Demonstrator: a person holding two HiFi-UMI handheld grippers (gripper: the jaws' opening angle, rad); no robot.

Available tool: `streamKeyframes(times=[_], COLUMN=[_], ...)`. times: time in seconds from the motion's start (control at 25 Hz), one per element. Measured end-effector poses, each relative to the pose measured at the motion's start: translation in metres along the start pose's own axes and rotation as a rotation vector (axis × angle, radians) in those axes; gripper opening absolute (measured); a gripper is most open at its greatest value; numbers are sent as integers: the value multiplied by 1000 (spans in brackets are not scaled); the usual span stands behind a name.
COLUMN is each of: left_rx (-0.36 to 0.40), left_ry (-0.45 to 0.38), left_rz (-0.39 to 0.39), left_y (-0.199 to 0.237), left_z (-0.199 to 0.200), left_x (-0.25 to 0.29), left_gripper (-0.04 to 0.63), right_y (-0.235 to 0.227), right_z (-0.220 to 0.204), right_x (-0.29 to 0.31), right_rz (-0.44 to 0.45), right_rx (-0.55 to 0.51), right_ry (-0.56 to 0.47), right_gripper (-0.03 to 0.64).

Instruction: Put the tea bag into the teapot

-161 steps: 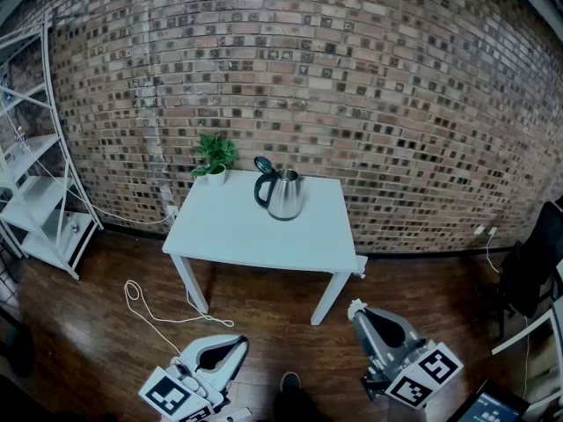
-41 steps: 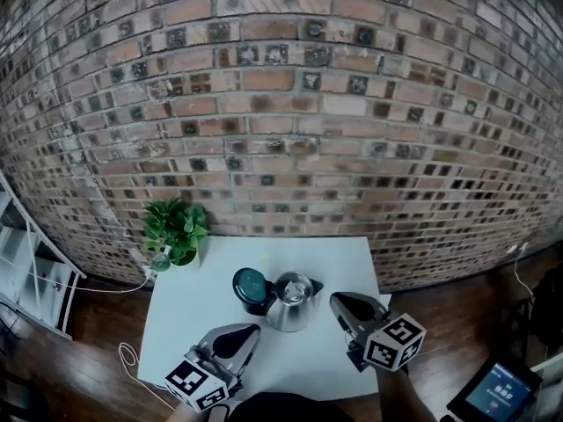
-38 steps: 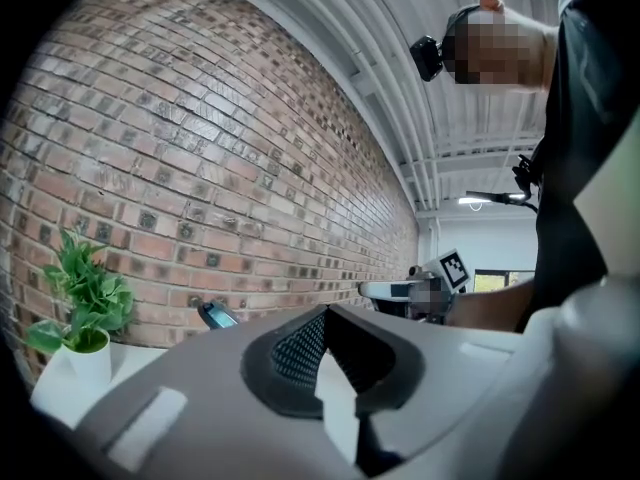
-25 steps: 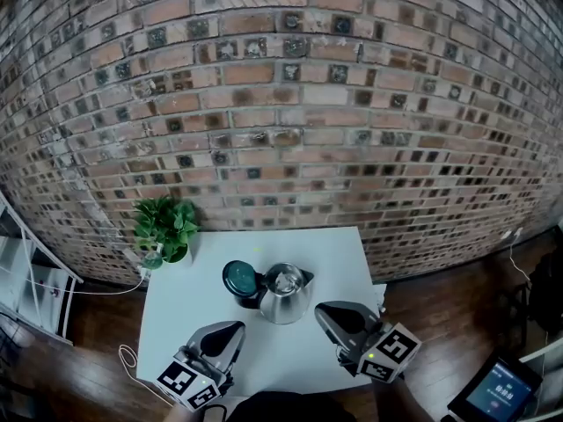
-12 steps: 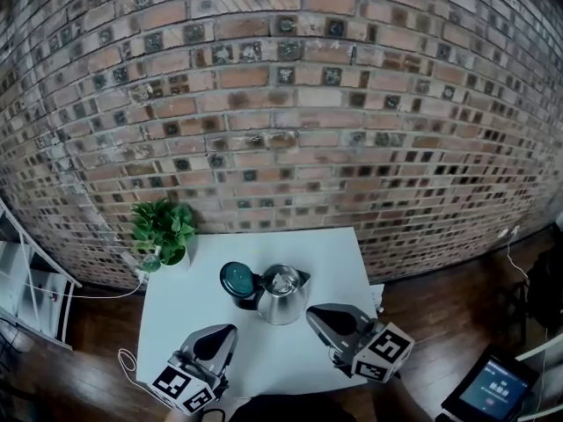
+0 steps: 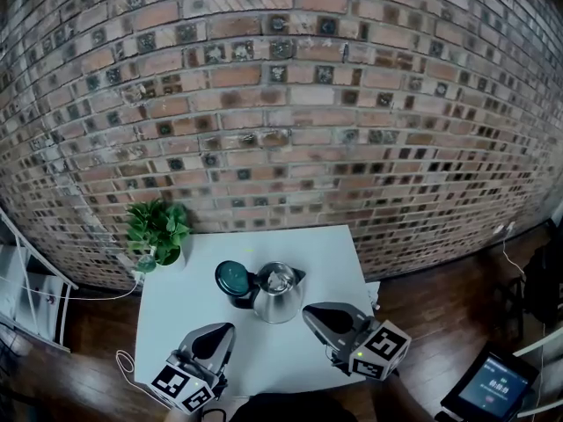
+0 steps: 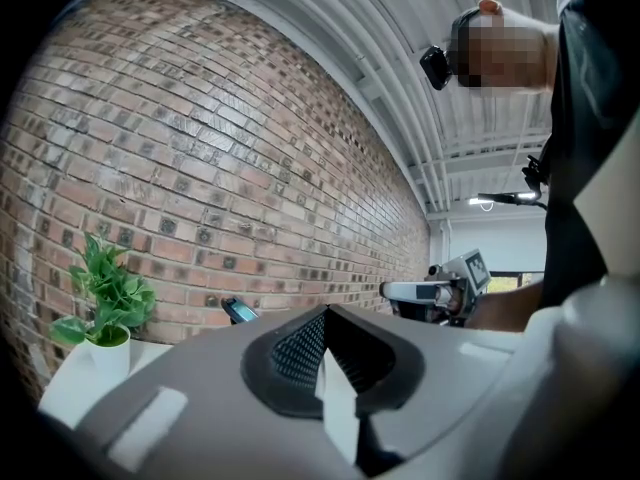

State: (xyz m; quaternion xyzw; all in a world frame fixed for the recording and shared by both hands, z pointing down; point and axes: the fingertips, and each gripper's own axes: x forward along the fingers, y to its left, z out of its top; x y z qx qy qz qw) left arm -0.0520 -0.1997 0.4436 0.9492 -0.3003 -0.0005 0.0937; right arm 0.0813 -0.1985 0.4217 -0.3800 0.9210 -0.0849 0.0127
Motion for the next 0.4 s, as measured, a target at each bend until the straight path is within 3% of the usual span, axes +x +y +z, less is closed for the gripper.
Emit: streamKeyframes(times=[0.4], left_rx=[5], left_ry=[-11], left_rz=[-7], left_y=[-2], left_z=[2], left_x=[2], left_gripper=[-6], right_y=[0], right_z=[-1], right_x=[-1], right_rz=[0], right_rx=[-13], right_ry=[3], right_gripper=[2])
